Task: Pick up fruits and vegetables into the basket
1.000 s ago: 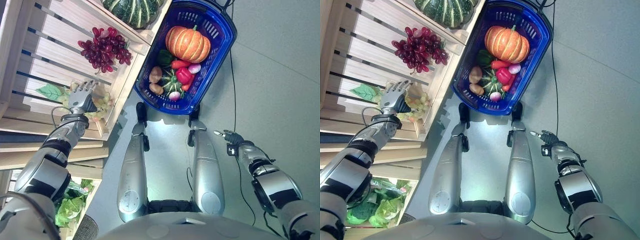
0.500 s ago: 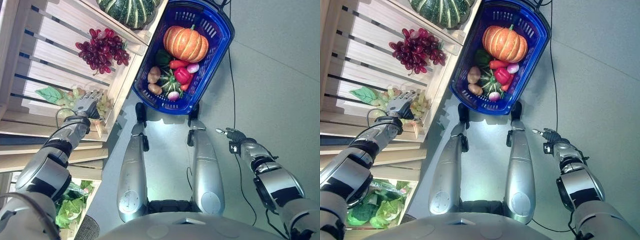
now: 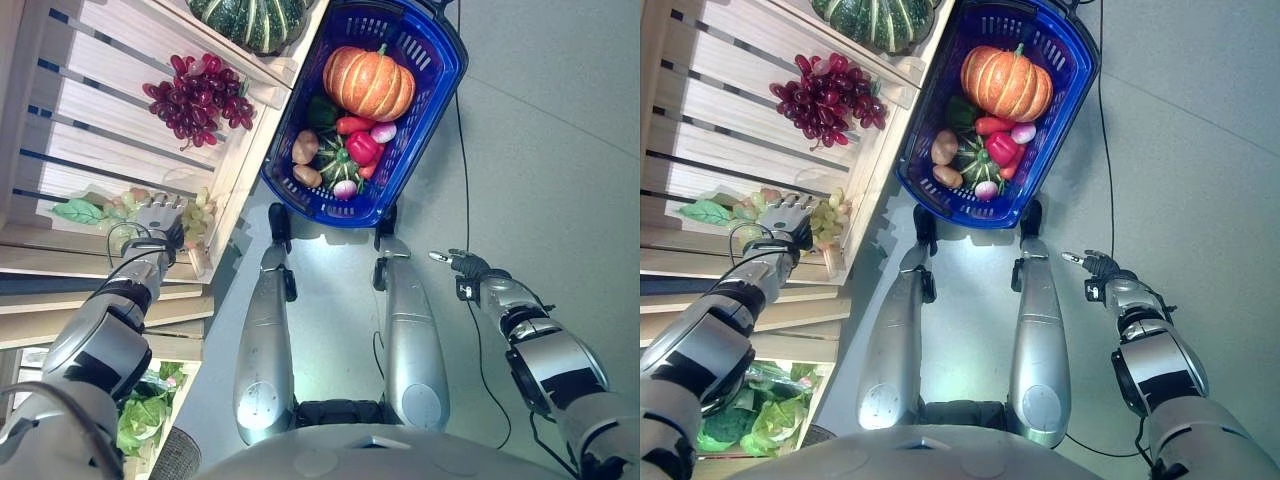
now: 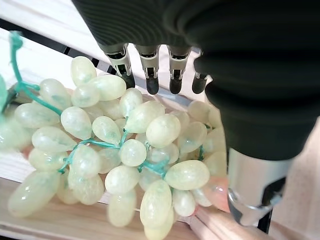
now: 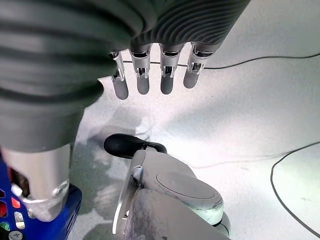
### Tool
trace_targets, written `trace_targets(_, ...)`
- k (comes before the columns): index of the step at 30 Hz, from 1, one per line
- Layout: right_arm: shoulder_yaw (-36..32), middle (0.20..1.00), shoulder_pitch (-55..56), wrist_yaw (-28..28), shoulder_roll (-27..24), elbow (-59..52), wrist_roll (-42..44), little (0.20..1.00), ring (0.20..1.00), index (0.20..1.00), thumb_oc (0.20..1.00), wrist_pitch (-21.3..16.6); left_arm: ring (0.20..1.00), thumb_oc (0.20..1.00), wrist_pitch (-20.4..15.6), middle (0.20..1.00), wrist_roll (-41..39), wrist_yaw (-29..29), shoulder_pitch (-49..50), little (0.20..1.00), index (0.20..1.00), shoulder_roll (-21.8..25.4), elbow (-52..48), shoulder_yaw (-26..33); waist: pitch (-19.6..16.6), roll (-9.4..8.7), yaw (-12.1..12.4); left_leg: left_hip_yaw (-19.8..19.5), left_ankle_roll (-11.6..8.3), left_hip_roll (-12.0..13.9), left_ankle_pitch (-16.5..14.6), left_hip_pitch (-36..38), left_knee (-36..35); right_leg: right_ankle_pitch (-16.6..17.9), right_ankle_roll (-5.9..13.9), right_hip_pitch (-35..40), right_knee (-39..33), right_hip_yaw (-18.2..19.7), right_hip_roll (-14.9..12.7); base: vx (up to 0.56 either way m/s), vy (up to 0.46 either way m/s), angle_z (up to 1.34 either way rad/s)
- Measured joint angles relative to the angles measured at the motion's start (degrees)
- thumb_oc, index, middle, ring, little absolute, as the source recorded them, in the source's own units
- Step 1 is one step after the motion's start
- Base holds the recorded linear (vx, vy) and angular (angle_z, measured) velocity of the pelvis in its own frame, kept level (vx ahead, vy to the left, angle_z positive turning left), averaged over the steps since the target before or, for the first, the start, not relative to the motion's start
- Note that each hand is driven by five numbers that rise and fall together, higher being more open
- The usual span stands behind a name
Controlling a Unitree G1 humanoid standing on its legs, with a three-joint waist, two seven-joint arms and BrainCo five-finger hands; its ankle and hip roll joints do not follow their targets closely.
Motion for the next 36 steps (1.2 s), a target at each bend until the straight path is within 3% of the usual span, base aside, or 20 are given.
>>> trace_targets(10,0.66,1.0,-1.15,-0.03,0.04,-0.02,0.02,1.0,1.0,1.0,1.0,0.02,1.0,1.0,4.72,1.0,0.76,-2.61,-0.22,1.0,1.0,-0.98,0.3,0.05,0.0,-0.03,-1.14,-0.07,0.0,0.03,-0.01,-0.01,0.19,-0.04,0.08,0.07,0.0,-0.02,0.05,0.0,0.0,0.0)
trace_targets(23,1.04,1.0,-1.57,0.05,0.06,0.01,0.02,1.0,1.0,1.0,1.0,0.02,1.0,1.0,7.23,1.0,0.66,-10.15,-2.08,1.0,1.0,-2.2,1.53,1.13,-0.05,-0.13,-1.4,-0.09,-0.04,0.08,-0.05,-0.03,0.34,-0.06,0.13,0.14,-0.04,-0.02,0.12,0.0,0.0,0.0)
trace_targets(25,1.08,1.0,-1.88,0.13,0.05,0.01,0.02,1.0,1.0,1.0,1.0,0.03,0.2,0.2,7.22,0.2,0.65,-12.35,-2.68,0.2,0.2,-2.2,1.6,1.25,-0.06,-0.14,-1.42,-0.06,-0.06,0.11,-0.07,-0.04,0.34,-0.09,0.19,0.14,-0.1,-0.02,0.16,0.0,0.0,0.0)
trace_targets(36,1.26,1.0,-2.38,0.43,0.05,0.07,0.02,1.0,1.0,1.0,1.0,0.0,0.2,0.2,7.21,0.2,-1.72,-20.12,-4.59,0.2,0.2,-2.56,1.93,1.19,-0.17,-0.48,-1.62,-0.04,-0.37,0.8,-0.28,-0.12,0.55,0.24,0.0,0.19,-0.23,-0.02,0.88,0.0,0.0,-0.01)
